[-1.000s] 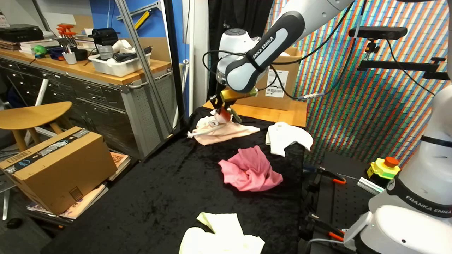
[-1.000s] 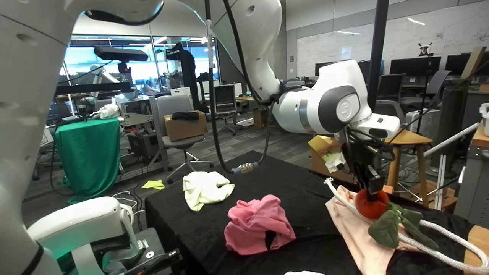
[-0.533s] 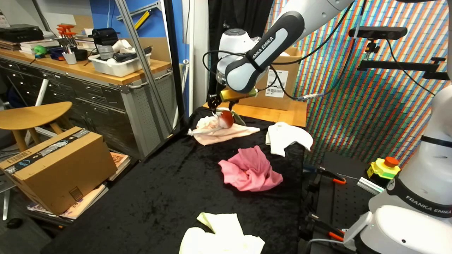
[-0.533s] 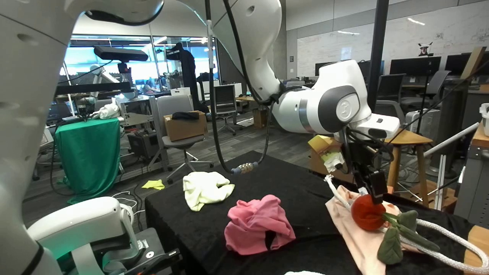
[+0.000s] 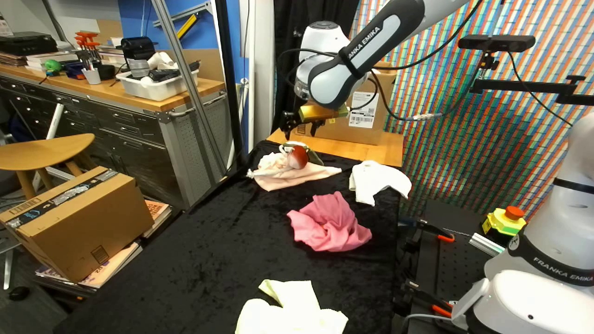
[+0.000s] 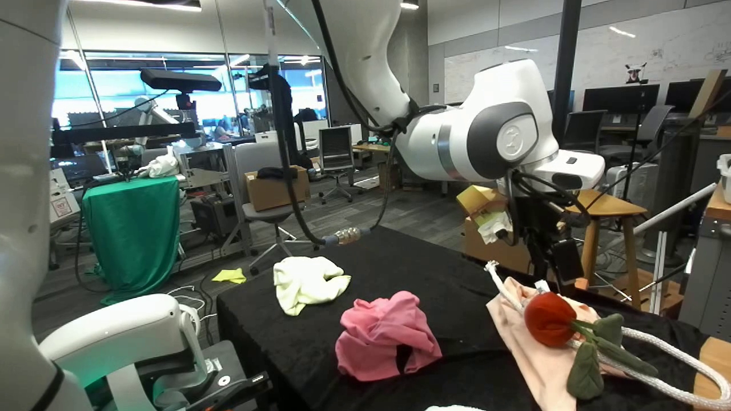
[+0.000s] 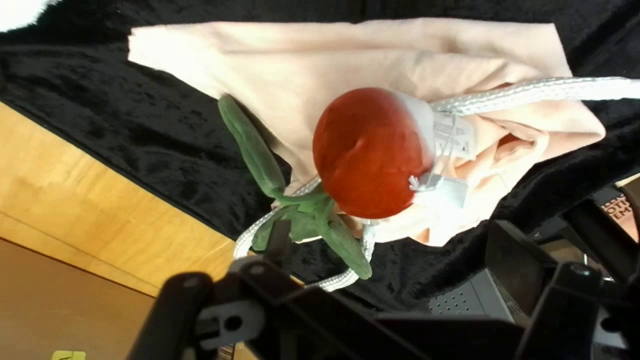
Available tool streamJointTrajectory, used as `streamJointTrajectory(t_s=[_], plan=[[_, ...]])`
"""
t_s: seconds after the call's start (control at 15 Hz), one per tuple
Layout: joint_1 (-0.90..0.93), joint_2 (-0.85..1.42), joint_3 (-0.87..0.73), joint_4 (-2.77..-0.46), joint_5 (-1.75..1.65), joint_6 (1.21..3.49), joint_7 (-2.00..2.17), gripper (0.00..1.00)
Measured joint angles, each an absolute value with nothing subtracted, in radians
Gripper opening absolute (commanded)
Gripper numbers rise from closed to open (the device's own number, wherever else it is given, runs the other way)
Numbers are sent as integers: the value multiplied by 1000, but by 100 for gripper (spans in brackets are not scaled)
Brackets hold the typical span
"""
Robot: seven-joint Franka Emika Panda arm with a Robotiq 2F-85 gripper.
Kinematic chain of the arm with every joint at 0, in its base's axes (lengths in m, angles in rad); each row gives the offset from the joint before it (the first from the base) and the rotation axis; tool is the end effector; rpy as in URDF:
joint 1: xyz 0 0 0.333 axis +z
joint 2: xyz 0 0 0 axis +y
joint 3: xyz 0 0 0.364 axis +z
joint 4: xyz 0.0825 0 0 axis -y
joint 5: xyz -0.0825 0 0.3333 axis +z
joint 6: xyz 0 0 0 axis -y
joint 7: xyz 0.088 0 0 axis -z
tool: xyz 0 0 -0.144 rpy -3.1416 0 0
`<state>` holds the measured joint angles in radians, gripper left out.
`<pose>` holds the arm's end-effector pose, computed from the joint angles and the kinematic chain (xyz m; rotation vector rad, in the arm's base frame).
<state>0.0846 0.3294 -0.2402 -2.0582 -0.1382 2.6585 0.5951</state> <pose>0.6014 -0.0835 0.3542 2.8744 -0.9110 0.4607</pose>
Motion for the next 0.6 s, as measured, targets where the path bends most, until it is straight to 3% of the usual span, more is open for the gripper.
streamJointTrajectory(t_s=[0.6], plan=[[-25,58,-234,-2367,-106,2594,510,100]])
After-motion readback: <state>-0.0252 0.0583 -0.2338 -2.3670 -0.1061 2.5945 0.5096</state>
